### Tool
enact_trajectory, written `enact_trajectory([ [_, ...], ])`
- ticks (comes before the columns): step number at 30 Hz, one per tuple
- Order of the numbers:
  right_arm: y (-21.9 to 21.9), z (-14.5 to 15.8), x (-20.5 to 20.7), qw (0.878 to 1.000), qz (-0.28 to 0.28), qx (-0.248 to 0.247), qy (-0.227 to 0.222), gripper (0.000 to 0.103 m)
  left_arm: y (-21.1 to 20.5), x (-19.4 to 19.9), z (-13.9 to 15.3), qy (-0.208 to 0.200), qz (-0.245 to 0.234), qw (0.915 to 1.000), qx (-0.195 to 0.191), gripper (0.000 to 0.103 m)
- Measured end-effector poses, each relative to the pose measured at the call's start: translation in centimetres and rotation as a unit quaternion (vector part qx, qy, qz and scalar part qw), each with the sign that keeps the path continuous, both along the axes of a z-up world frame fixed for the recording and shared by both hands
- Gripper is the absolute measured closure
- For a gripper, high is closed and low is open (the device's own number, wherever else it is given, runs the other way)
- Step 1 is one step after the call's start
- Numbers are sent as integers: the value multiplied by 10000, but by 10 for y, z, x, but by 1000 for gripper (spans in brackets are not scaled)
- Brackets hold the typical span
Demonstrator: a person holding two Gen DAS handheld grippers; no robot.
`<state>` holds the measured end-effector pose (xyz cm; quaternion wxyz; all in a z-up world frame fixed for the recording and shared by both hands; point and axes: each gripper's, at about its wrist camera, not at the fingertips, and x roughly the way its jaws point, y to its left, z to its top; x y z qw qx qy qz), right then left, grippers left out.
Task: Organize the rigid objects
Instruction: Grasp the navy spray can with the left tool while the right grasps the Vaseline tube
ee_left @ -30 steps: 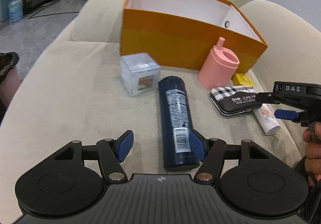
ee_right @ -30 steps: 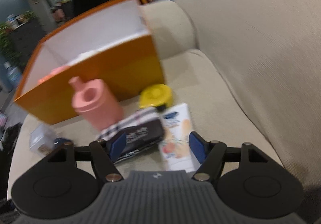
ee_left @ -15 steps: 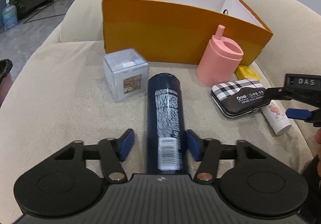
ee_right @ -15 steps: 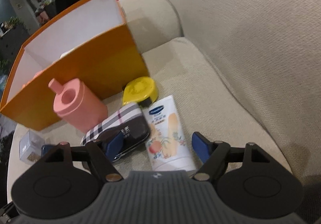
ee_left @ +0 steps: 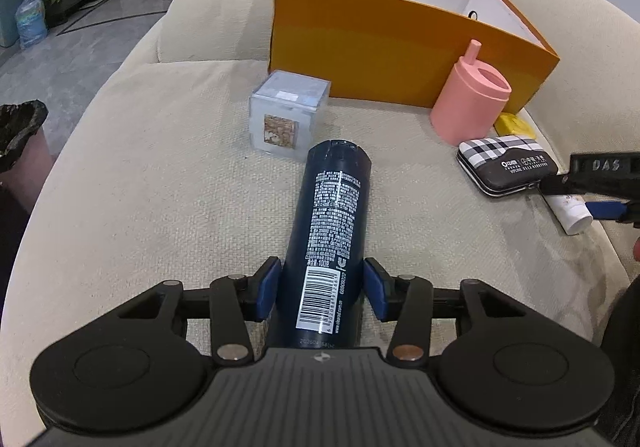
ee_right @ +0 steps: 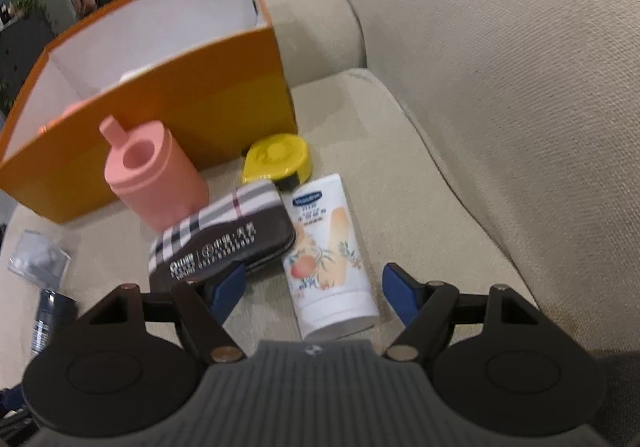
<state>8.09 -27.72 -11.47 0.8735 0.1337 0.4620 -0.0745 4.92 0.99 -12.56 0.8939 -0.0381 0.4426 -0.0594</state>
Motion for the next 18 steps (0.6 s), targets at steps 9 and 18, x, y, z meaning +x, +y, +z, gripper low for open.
enact_trajectory([
  [9, 15, -18, 16, 9973, 425, -539, 253, 41, 1, 3, 0, 122, -46, 9999, -14, 47],
  [18, 39, -8, -10, 9927, 1044, -192, 571, 57, -3, -1, -1, 51, -122, 9998, 139, 47],
])
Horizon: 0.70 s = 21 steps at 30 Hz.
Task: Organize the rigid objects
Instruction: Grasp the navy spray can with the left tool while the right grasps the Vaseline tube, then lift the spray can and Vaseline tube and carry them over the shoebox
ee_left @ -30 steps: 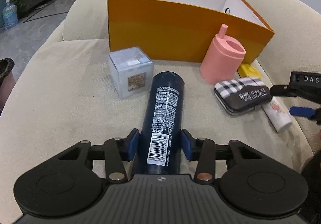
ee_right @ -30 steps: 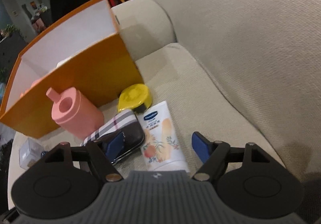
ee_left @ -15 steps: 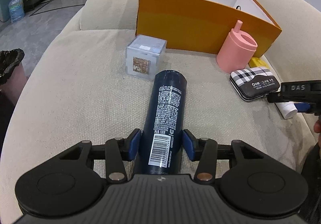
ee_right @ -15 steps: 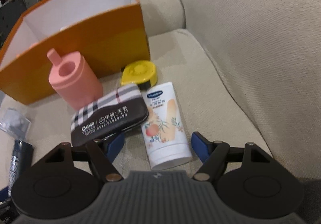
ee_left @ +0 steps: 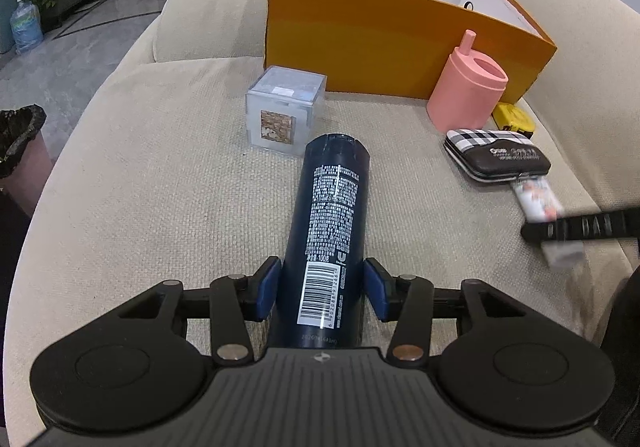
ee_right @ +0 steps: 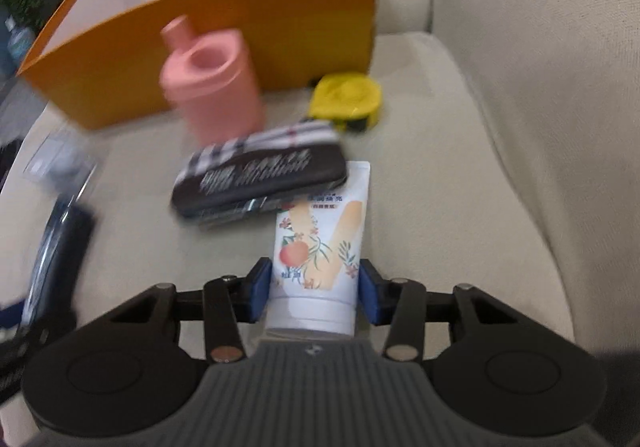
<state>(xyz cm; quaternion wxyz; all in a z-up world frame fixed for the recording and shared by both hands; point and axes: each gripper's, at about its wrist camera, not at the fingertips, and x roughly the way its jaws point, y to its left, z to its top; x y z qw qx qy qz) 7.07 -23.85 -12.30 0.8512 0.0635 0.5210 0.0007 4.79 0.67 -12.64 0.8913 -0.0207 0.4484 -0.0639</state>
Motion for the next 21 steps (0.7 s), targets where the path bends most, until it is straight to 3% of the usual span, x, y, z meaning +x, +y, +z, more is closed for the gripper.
enact_trajectory([
  [4, 23, 2, -28, 9995, 292, 66, 113, 57, -3, 1, -2, 3, -4, 10000, 57, 45],
  [7, 42, 0, -43, 9979, 616, -197, -93, 56, -8, 5, -4, -131, -8, 9999, 105, 33],
  [12, 48, -2, -47, 9960, 722, -344, -392, 54, -21, 3, -14, -486, -19, 9977, 477, 31],
  [16, 54, -6, -48, 9941, 826, -508, -496, 52, -20, -2, -14, -541, -30, 9976, 425, 39],
  [19, 55, -6, -46, 9936, 860, -555, -485, 52, -16, -4, -11, -483, 2, 9983, 331, 53],
  [21, 55, -6, -46, 9934, 876, -556, -482, 52, -13, -6, -10, -466, -27, 9984, 311, 55],
])
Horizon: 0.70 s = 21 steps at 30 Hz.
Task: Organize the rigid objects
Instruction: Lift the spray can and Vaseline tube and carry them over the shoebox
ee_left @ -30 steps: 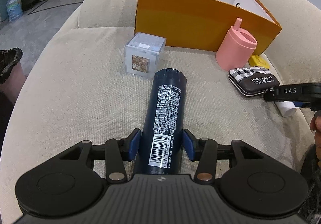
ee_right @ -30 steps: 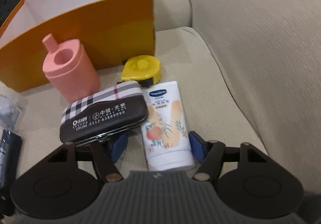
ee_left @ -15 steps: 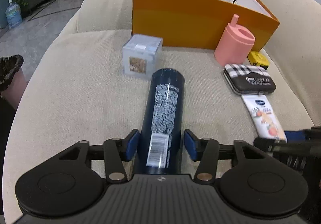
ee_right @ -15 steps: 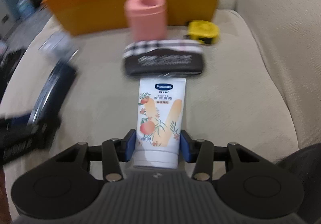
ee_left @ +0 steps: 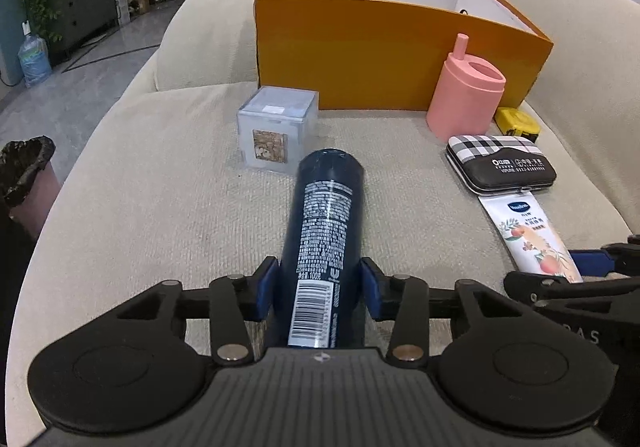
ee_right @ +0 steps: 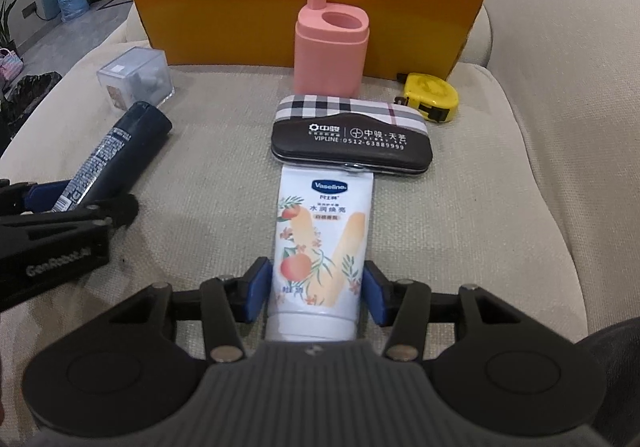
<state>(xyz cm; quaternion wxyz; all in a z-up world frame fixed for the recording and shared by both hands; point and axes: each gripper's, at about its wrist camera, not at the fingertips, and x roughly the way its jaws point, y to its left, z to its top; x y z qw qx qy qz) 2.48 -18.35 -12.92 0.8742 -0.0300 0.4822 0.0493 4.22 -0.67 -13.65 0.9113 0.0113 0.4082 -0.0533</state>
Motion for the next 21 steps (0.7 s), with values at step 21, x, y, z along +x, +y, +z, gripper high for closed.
enact_trajectory([
  [21, -8, 20, -13, 9975, -50, 692, 104, 58, 20, -22, 44, -86, -10, 9999, -107, 56],
])
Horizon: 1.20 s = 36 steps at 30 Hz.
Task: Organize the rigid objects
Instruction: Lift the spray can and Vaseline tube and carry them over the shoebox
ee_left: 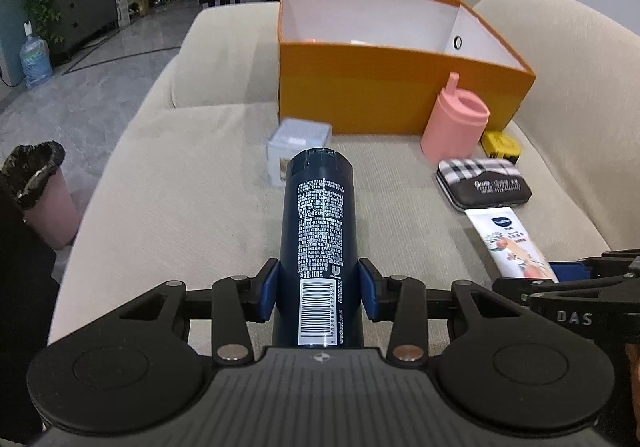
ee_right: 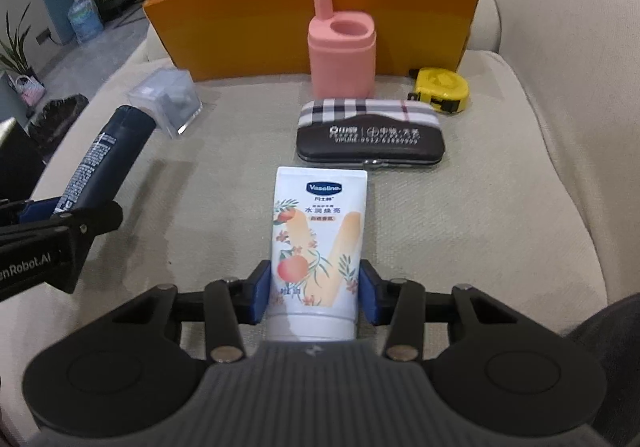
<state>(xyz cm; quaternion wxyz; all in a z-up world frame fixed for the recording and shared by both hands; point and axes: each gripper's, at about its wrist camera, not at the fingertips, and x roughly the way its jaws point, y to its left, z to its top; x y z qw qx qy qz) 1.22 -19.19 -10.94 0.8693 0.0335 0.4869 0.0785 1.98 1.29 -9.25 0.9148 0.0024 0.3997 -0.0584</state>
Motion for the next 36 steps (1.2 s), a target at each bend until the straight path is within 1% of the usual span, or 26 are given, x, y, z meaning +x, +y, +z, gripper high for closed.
enact_trajectory([
  [5, -6, 20, -8, 9998, -38, 103, -167, 58, 1, -4, 11, -89, -17, 9999, -144, 56],
  [18, -18, 64, -15, 9978, -137, 184, -616, 58, -3, -3, 35, -285, -244, 9993, -62, 56],
  [24, -18, 81, -7, 9965, -125, 189, -810, 58, -8, 13, 51, -428, -362, 9984, 52, 56],
  [36, -13, 114, 31, 9925, -44, 153, -1214, 58, -20, 63, 77, -666, -575, 9960, 176, 56],
])
